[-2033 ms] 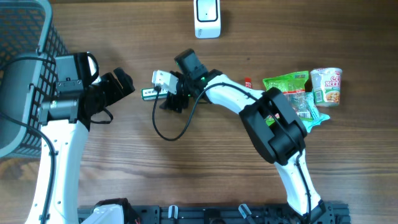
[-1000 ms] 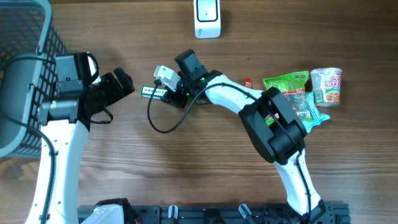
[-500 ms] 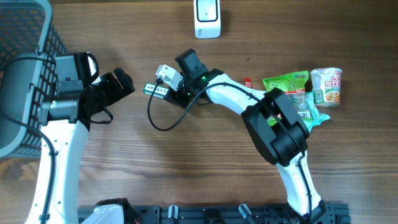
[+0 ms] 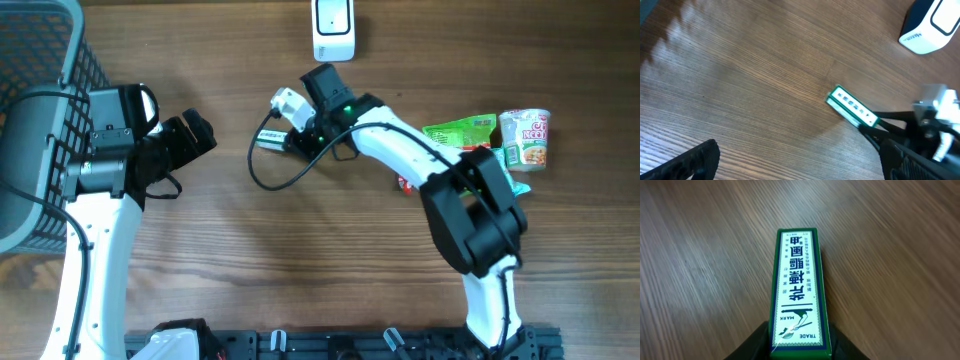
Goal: Scan the item barcode
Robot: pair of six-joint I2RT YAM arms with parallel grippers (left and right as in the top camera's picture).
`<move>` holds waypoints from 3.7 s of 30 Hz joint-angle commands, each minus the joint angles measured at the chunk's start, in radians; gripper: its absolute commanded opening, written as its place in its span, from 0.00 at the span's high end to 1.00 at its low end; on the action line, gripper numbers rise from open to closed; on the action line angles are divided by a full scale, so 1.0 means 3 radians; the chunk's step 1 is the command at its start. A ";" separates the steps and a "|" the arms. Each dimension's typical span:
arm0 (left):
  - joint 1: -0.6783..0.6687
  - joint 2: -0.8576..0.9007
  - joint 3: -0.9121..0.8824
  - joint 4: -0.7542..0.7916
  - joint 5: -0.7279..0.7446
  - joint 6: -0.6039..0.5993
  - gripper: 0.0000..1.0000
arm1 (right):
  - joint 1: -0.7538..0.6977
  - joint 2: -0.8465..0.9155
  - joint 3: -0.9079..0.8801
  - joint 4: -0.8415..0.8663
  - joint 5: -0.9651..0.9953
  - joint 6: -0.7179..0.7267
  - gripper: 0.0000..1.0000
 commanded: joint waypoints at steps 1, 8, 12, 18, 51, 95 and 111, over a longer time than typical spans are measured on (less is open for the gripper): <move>-0.0011 0.0013 -0.0004 0.0006 0.0028 0.0029 0.00 | -0.0008 -0.0123 -0.0011 -0.0242 0.0392 0.0202 0.66; -0.0011 0.0013 -0.0004 0.0006 0.0028 0.0029 0.00 | -0.0060 -0.0128 -0.0011 -0.0799 0.0519 0.0338 0.66; -0.0011 0.0013 -0.0004 0.0006 0.0028 0.0029 0.00 | -0.0098 -0.0184 -0.0011 -0.0917 0.0736 0.0470 0.67; -0.0011 0.0013 -0.0004 0.0006 0.0028 0.0029 0.00 | -0.0134 -0.0384 -0.0011 -0.1092 0.1122 0.0548 0.67; -0.0011 0.0013 -0.0004 0.0006 0.0028 0.0029 0.00 | 0.0800 -0.0257 -0.0013 -0.1521 0.4227 0.1233 0.72; -0.0011 0.0013 -0.0004 0.0006 0.0028 0.0029 0.00 | 0.1030 0.0477 0.0025 -0.1480 0.4082 0.1067 0.36; -0.0011 0.0013 -0.0004 0.0006 0.0028 0.0029 0.00 | 0.0064 -0.0530 0.0366 -0.1525 0.1356 0.1231 0.18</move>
